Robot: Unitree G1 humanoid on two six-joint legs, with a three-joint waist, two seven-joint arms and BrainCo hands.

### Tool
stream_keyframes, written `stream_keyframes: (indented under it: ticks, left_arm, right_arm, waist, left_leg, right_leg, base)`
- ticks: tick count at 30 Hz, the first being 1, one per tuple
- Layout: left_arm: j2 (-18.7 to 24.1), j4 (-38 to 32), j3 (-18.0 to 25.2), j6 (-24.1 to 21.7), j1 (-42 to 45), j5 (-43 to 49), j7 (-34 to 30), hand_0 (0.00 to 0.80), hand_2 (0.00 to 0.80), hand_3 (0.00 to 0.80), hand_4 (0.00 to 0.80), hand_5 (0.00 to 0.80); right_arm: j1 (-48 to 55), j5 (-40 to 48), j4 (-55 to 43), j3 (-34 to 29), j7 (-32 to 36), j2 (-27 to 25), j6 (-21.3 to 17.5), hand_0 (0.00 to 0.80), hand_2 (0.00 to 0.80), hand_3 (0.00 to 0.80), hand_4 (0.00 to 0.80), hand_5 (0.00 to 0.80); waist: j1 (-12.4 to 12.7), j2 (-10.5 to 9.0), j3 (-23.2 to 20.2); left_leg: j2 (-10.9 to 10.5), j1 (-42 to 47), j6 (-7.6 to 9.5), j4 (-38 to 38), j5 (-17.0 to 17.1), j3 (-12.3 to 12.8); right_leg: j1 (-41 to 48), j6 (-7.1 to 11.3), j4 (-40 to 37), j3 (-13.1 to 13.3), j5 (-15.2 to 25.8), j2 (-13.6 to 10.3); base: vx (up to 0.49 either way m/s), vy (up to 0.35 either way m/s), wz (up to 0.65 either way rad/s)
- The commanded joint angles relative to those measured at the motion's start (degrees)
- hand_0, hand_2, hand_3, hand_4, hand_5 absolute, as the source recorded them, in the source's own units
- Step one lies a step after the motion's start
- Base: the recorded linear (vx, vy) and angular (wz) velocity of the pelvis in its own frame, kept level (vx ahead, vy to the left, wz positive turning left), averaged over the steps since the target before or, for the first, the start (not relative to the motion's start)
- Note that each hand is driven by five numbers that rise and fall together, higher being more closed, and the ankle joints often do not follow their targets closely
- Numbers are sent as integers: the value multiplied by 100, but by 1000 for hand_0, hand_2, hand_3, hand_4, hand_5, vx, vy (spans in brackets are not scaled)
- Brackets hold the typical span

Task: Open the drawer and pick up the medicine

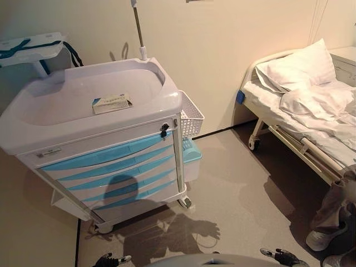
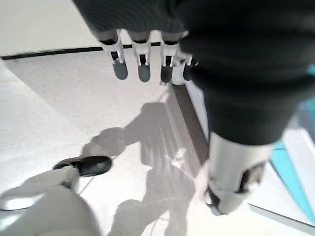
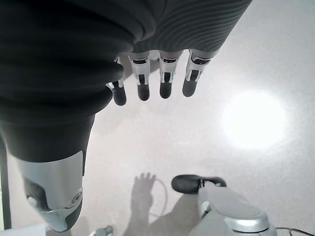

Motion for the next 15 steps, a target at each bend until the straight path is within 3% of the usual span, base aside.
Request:
stream_keyframes:
  ticks: [1, 15]
  left_arm:
    - [106, 281, 367, 1, -133, 275, -45, 0, 0, 0, 0, 0]
    - [6, 260, 200, 2, -134, 366, -90, 0, 0, 0, 0, 0]
  right_arm:
    - [-192, -38, 378, 22, -21, 183, 10, 0, 0, 0, 0, 0]
    - [-193, -53, 382, 119, 36, 251, 29, 0, 0, 0, 0, 0]
  waist:
    - [13, -300, -34]
    - [71, -362, -21]
  left_leg:
    - [-323, -498, 169, 170, 79, -308]
    - [-310, -459, 163, 200, 43, -356]
  right_leg:
    - [176, 378, 331, -89, -505, -116]
    - [275, 379, 329, -138, -572, -114]
  base:
    - [3, 5, 4]
    - [2, 2, 3]
